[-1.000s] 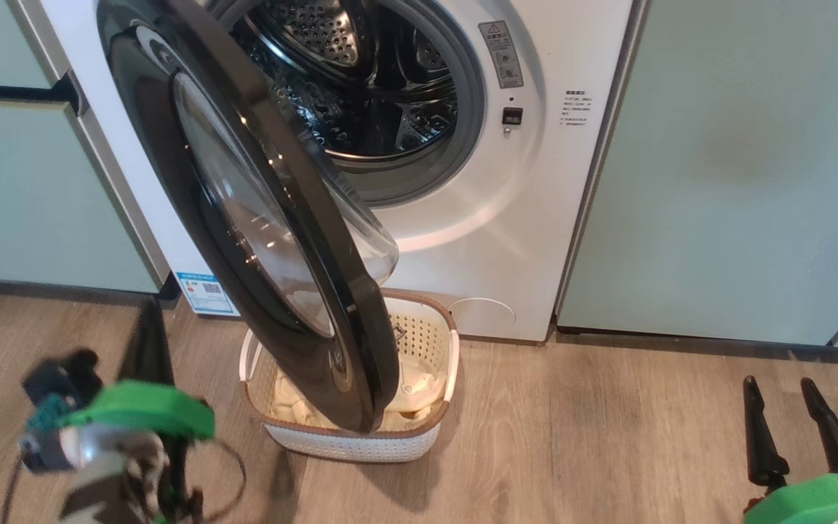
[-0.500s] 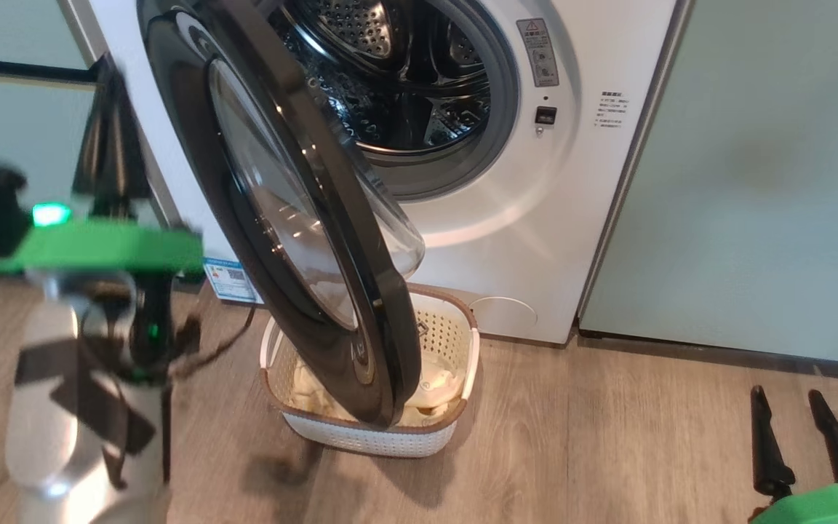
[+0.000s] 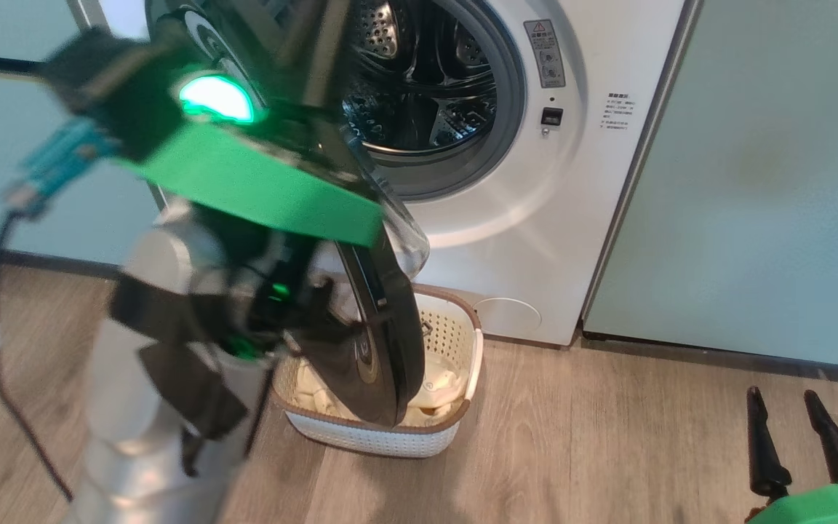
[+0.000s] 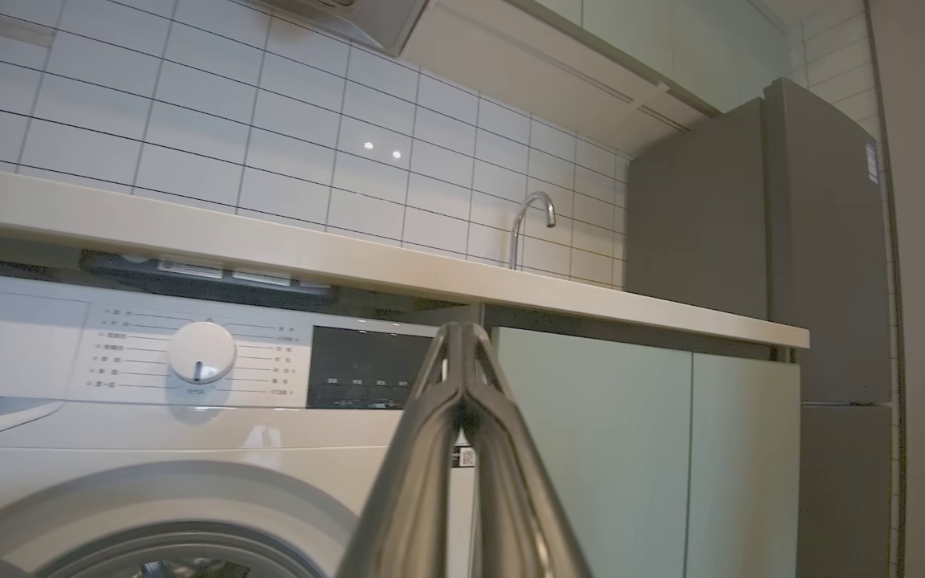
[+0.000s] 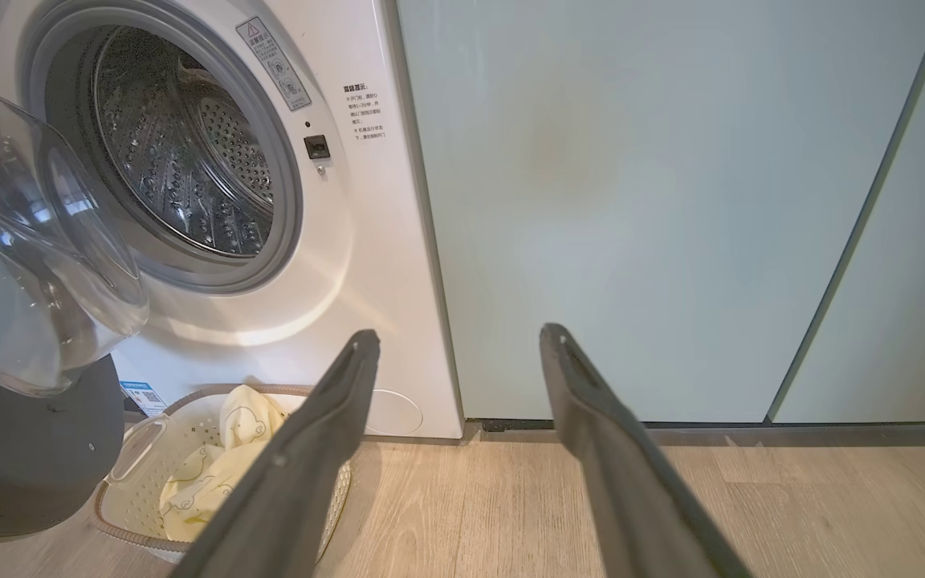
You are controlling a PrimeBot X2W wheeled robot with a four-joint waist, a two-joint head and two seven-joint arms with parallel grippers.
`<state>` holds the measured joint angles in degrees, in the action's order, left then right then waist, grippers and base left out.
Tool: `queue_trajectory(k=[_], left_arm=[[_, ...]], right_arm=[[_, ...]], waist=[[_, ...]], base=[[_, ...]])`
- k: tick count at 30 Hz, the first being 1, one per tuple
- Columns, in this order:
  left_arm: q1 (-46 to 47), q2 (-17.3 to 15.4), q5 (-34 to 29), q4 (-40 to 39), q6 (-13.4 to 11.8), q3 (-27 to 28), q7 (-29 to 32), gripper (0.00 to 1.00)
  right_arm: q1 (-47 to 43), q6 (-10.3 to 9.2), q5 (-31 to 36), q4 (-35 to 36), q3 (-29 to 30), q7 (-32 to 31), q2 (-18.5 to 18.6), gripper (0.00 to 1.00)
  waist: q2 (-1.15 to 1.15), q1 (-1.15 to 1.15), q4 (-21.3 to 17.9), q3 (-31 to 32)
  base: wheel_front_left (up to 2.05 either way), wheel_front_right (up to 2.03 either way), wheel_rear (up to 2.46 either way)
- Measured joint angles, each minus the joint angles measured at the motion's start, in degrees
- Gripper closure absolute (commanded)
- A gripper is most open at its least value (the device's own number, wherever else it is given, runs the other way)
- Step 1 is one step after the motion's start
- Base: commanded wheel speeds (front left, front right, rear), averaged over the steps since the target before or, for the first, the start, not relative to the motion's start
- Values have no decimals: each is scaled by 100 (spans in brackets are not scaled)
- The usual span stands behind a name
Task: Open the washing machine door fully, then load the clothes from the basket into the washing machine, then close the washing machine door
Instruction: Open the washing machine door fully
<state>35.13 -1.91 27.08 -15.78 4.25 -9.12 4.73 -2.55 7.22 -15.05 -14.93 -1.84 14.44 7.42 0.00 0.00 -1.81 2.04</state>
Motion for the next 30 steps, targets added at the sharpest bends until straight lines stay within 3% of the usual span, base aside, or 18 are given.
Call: queue_trajectory(k=[9,16,30], left_arm=[[46,0,224,-240,-199,-1532,392,100],[-213,-5,224,-211,-326,-2312,389,100],[-942,-78,-363,498,-289,-3713,29,100]], right_arm=[[-3,0,-1,-25,-21,0,1,0],[-38,0,-1,-26,-33,0,1,0],[-59,0,-2,-26,-108,0,71,0]], waist=[[0,0,9,37],[0,0,39,30],[0,0,-4,23]], base=[[0,0,0],[0,0,0],[0,0,0]])
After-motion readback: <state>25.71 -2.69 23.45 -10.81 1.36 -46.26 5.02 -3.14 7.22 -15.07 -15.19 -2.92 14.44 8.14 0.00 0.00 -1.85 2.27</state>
